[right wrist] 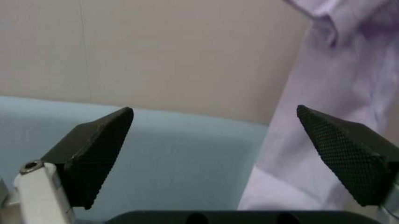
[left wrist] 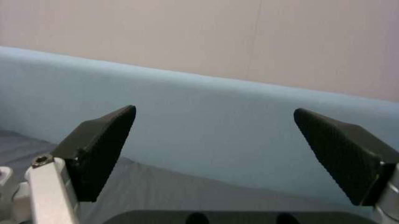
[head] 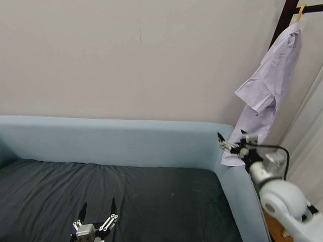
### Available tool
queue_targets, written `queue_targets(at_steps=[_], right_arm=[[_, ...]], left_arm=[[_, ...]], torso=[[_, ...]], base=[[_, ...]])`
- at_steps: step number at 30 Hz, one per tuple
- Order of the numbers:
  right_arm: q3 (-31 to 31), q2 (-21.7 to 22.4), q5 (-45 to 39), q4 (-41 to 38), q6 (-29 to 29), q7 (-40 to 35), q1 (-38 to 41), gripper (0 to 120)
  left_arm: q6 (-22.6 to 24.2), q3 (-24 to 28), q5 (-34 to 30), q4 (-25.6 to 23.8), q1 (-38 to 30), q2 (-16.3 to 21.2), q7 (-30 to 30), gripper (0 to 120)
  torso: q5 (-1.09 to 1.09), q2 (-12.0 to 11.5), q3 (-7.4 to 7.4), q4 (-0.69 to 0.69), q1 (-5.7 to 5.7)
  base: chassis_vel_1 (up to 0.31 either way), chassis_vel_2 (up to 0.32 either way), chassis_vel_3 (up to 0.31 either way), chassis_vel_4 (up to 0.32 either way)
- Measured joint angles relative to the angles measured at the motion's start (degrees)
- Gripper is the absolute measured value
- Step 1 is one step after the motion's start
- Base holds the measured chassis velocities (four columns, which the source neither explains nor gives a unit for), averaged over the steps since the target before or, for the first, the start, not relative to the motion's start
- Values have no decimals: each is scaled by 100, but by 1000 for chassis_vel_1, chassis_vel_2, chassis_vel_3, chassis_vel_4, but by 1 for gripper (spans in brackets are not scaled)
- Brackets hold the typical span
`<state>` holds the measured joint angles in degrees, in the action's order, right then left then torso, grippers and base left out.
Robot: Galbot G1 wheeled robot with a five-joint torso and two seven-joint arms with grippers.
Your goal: Pick up the clothes from the sofa and hang them on the clothes hanger.
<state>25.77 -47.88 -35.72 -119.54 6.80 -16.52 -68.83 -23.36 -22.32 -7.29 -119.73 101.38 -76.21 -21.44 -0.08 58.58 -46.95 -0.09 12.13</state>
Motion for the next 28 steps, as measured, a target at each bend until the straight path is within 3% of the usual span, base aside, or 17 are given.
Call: queue_targets(at_steps=[2,3,6,7,9,15,20,28], right_arm=[[185,-212,206,-80,-160,110,-413,100],[515,-703,744,-179,-660,400,-1250,100],[671,-1014,1166,-211,-1042,596,-1695,100],[761,-1208,1407,-233,-1256,685,-1958,100],[1003,-1842,1990,-282,-1966,944,-2778,100],[1197,-2512,2198,-430,-2533,1302,-3644,100],[1210,-2831,2425,-403,-3040,1445,-4005,100],[1270,-2962,2464,-410,-3236,1471,-4068,100]], left_arm=[[-42,-5,-5,19,0,-10,-8,100],[-159,-26,4,62,9,-20,-14,100],[-207,-35,6,72,32,-11,-16,100],[-231,-47,7,75,46,17,-16,100],[-276,-96,-12,62,105,137,-13,100],[-202,-217,-81,-117,318,311,-18,100],[-220,-275,-151,-190,517,451,12,100],[-394,-126,16,15,580,566,129,100]], torso=[[2,0,0,2,0],[6,0,0,0,0],[2,0,0,-2,0],[1,0,0,7,0],[1,0,-1,2,0],[1,0,-1,2,0],[2,0,-1,2,0],[3,0,-2,2,1]], base=[[0,0,0,0],[0,0,0,0],[0,0,0,0],[0,0,0,0],[0,0,0,0],[0,0,0,0],[0,0,0,0],[0,0,0,0]])
